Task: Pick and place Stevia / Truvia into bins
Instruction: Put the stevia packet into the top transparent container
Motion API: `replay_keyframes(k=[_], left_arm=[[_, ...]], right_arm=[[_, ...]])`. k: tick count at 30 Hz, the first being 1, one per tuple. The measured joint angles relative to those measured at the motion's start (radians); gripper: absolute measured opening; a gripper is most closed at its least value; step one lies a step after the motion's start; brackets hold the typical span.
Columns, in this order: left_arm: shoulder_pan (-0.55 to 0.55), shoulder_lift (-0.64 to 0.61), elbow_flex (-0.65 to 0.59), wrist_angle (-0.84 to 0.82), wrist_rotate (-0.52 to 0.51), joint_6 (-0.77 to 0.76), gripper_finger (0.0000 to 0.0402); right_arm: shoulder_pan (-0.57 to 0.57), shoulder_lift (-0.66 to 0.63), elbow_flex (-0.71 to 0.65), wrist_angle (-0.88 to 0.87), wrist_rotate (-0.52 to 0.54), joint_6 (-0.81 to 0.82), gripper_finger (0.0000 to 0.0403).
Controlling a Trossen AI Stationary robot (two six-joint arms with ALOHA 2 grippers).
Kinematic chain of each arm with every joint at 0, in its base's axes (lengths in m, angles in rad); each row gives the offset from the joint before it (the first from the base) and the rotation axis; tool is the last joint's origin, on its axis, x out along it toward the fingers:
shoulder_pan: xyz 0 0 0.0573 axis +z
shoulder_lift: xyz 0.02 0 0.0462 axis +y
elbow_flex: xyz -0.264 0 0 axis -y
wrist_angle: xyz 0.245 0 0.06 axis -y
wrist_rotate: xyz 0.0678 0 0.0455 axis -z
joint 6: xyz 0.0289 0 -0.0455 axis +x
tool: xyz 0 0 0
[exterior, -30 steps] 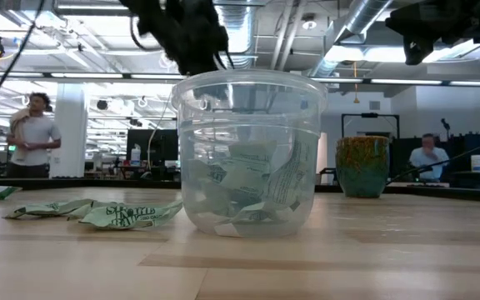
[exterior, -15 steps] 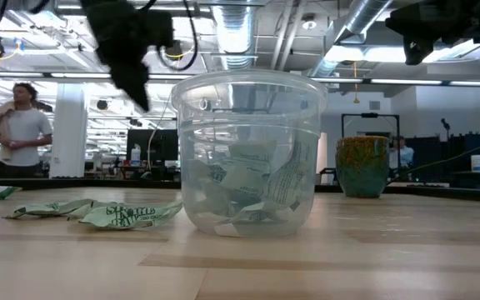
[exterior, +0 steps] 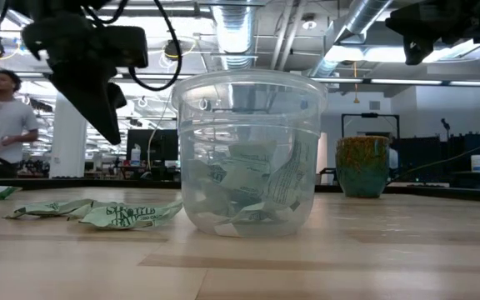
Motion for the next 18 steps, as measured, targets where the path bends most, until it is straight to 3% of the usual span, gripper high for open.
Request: replay_keyframes(k=[9, 18], left_arm=[[-0.126, 0.000, -0.048, 0.095, -0.014, 0.005, 0.0144], [-0.157, 0.000, -0.060, 0.196, -0.016, -0.030, 0.0144]], right_arm=[[0.000, 0.000, 0.000, 0.000, 0.000, 0.000, 0.0059], [0.000, 0.000, 0.000, 0.000, 0.000, 0.000, 0.0059]])
